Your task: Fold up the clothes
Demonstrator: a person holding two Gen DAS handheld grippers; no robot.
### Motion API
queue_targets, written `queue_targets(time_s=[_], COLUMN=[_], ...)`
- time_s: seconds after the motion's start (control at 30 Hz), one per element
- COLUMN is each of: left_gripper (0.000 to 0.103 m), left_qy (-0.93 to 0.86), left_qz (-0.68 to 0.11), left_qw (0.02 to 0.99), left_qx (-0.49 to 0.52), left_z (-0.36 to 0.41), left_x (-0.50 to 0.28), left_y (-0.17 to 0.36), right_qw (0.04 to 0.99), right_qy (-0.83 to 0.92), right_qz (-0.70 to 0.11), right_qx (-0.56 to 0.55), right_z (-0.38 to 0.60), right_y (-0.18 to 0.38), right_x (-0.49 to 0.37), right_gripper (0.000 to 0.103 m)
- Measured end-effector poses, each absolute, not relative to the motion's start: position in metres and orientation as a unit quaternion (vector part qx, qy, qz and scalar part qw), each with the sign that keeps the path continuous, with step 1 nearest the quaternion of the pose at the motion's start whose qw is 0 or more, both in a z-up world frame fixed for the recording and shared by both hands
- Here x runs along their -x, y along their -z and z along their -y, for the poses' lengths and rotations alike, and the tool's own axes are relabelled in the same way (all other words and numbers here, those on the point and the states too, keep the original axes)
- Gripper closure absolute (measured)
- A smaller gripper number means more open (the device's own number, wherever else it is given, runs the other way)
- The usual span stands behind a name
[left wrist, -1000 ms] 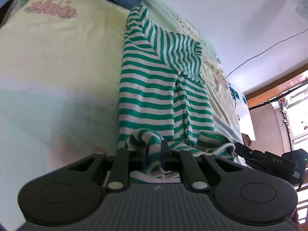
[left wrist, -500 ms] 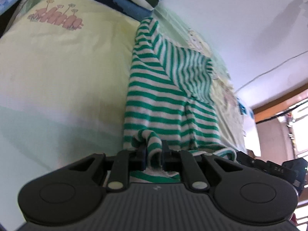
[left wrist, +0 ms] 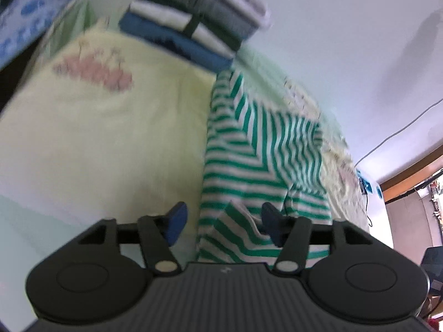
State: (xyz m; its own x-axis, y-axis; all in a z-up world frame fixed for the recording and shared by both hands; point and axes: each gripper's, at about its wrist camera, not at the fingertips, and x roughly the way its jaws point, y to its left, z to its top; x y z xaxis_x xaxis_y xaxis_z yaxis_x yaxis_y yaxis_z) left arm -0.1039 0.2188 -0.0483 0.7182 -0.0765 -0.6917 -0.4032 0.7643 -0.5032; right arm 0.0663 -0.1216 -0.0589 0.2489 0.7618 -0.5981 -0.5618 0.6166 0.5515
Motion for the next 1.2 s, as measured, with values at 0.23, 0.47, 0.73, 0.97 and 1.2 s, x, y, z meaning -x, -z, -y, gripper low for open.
queue_targets(time_s=[0.23,0.47,0.73,0.97,1.2], left_gripper=[0.019,0.020,0.068,0.053,0.063], left_qy=[-0.076,-0.085,-0.096,-0.077,-0.043], left_qz=[-0.395,-0.420,-0.431,-0.413,-0.403], left_qw=[0.897,0.892,0.889,0.893,0.889], left_qx=[0.184,0.142,0.121,0.159,0.213], left_z=[-0.178,-0.154,-0.146,-0.157,-0.173], left_x=[0.117,0.090,0.091,0.091,0.073], left_y=[0.047,0.070,0.085,0.078,0.085], right_qw=[0.836,0.841,0.871,0.878,0.879], right_qy=[-0.401,-0.376,-0.330,-0.314,-0.319], right_qz=[-0.352,-0.351,-0.338,-0.340,-0.345], right_qx=[0.130,0.166,0.133,0.120,0.080], right_z=[0.095,0.057,0.062,0.059,0.065], right_y=[0.050,0.073,0.073,0.082,0.072], right_x=[-0.027,-0.030,-0.031,-0.032,-0.036], right_gripper=[0.060,0.067,0.096,0.086,0.074])
